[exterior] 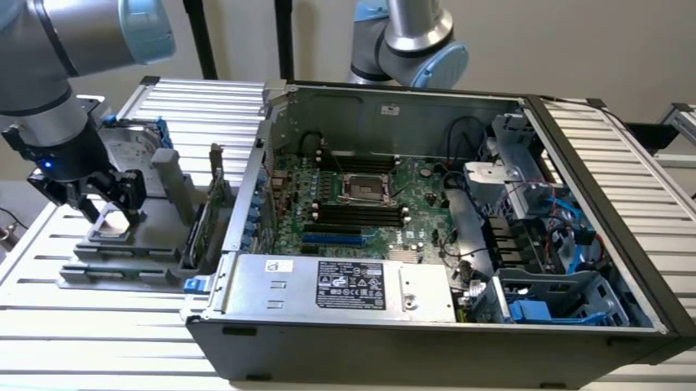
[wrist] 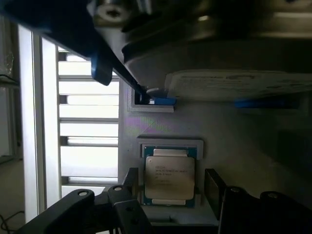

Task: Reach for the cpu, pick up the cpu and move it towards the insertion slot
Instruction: 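Pick up the cpu and move it towards the insertion slot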

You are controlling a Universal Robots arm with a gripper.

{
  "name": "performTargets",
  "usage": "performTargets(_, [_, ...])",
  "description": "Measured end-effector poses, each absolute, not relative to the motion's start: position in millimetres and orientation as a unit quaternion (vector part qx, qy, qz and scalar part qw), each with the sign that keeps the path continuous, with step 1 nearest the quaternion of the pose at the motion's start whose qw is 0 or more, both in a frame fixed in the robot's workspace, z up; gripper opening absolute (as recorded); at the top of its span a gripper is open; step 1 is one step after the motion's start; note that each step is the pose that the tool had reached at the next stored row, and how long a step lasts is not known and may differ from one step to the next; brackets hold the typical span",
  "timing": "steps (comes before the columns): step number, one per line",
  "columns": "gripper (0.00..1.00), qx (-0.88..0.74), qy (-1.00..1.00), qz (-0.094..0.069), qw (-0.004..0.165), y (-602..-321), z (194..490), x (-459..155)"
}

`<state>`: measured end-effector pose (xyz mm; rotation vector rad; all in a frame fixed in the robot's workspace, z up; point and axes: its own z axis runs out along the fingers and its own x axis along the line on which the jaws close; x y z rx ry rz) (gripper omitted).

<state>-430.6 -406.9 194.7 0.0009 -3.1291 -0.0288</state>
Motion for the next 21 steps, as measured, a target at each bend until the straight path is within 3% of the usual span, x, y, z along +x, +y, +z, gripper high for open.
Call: performTargets(21, [0.65, -0.010, -1.000, -0.007, 0.006, -403.8, 189.3, -430.7])
